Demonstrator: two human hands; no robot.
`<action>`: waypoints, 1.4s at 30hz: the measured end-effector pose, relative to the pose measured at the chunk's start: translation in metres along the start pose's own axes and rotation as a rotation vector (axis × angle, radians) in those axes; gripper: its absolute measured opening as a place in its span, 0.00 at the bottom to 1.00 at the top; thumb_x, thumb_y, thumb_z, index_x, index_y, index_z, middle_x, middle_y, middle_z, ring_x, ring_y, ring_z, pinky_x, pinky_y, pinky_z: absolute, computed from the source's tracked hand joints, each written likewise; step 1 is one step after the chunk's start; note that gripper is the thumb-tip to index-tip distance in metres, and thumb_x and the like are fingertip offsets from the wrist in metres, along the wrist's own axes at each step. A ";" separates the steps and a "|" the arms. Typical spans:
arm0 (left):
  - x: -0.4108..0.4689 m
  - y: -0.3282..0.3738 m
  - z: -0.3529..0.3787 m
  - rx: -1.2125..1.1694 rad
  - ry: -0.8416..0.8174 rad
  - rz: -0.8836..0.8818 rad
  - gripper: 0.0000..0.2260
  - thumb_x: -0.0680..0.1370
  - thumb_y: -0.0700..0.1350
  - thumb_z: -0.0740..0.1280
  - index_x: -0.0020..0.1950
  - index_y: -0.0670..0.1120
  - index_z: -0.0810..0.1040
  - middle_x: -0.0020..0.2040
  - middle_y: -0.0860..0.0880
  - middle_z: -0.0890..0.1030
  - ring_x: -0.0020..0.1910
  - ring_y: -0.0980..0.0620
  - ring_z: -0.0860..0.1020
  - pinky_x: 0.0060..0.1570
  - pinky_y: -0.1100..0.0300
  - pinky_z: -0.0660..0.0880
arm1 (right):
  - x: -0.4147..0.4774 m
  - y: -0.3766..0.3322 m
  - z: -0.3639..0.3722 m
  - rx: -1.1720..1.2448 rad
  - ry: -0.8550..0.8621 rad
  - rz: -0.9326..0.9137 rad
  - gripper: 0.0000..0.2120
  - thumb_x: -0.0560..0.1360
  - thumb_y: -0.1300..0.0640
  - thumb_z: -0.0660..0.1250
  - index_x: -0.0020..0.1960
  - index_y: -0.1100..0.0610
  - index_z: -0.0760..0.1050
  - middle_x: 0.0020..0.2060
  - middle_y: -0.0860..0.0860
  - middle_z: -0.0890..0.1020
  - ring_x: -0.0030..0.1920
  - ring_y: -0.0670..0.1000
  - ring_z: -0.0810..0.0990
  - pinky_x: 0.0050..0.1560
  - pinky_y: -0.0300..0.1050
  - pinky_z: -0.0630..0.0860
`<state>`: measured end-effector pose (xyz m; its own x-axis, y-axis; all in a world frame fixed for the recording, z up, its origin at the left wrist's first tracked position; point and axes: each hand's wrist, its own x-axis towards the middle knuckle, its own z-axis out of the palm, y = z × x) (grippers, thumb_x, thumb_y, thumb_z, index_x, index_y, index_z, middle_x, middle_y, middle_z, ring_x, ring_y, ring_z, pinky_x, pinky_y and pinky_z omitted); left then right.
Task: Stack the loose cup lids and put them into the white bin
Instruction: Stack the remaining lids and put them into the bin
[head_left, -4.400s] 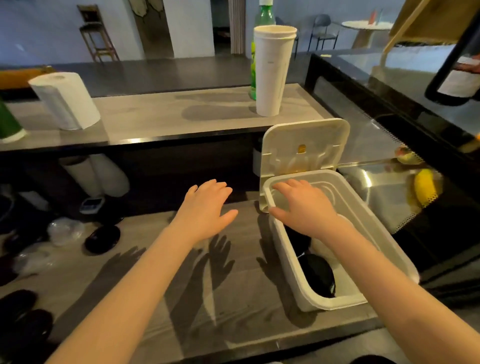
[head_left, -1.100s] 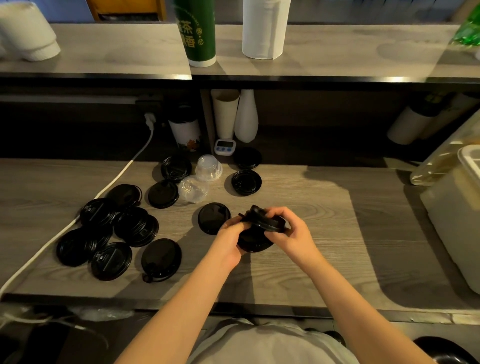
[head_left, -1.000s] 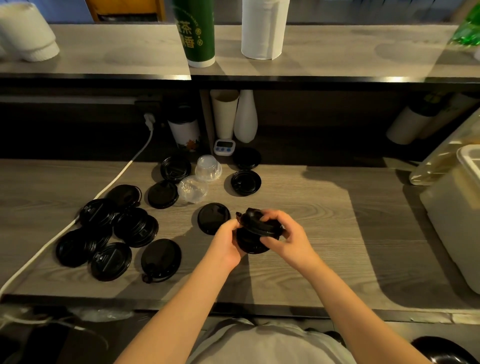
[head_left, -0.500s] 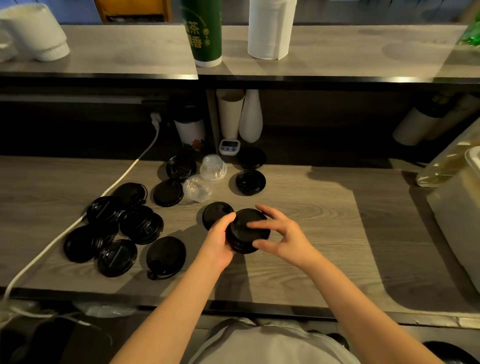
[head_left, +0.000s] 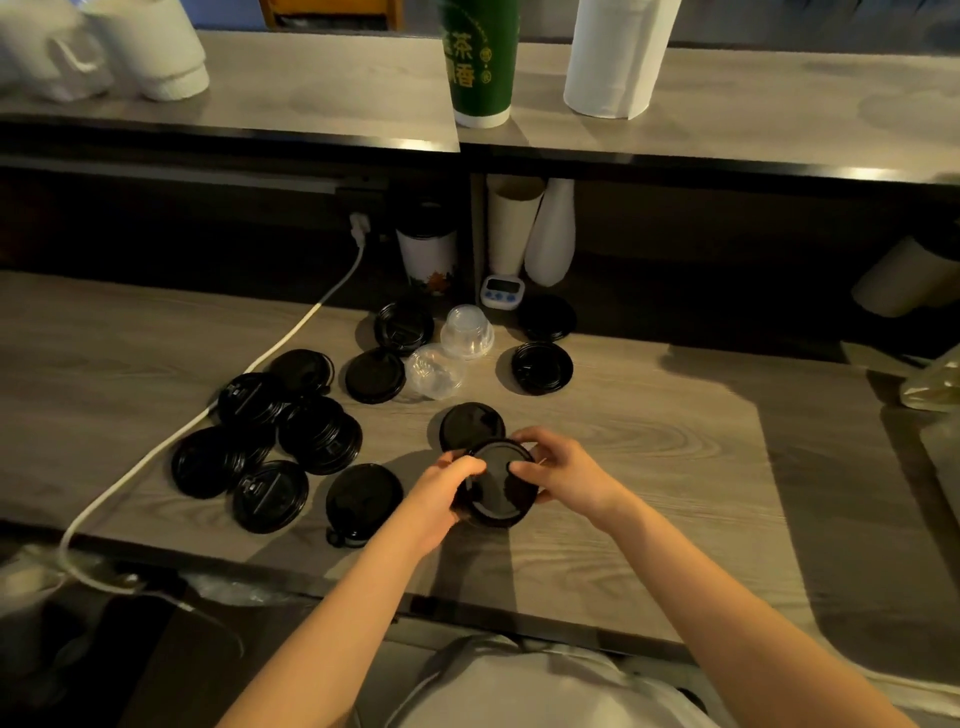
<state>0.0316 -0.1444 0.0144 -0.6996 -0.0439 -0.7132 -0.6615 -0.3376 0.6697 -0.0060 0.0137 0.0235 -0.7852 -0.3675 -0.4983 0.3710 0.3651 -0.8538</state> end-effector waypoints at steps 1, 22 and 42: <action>0.001 -0.001 -0.005 0.051 -0.016 -0.038 0.13 0.77 0.39 0.65 0.61 0.44 0.73 0.58 0.43 0.78 0.56 0.46 0.77 0.56 0.50 0.73 | 0.002 0.000 -0.001 -0.012 -0.030 0.006 0.13 0.77 0.63 0.65 0.60 0.53 0.71 0.47 0.58 0.76 0.44 0.52 0.79 0.40 0.43 0.79; 0.020 0.049 -0.051 -0.189 0.436 0.253 0.11 0.77 0.33 0.64 0.41 0.49 0.71 0.41 0.47 0.77 0.39 0.53 0.75 0.40 0.58 0.71 | 0.092 -0.001 0.035 -1.154 -0.050 -0.317 0.40 0.71 0.48 0.71 0.75 0.48 0.53 0.73 0.53 0.57 0.72 0.59 0.57 0.68 0.56 0.65; 0.028 0.030 0.010 -0.290 0.146 -0.021 0.18 0.79 0.55 0.60 0.60 0.44 0.76 0.55 0.42 0.81 0.52 0.44 0.79 0.41 0.51 0.75 | 0.037 -0.015 -0.006 -0.435 0.088 -0.520 0.42 0.61 0.50 0.79 0.70 0.58 0.66 0.65 0.51 0.72 0.65 0.49 0.70 0.68 0.46 0.68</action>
<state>-0.0105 -0.1463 0.0162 -0.6266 -0.1613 -0.7625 -0.5560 -0.5930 0.5824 -0.0440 -0.0006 0.0188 -0.8516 -0.5240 -0.0103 -0.2836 0.4773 -0.8317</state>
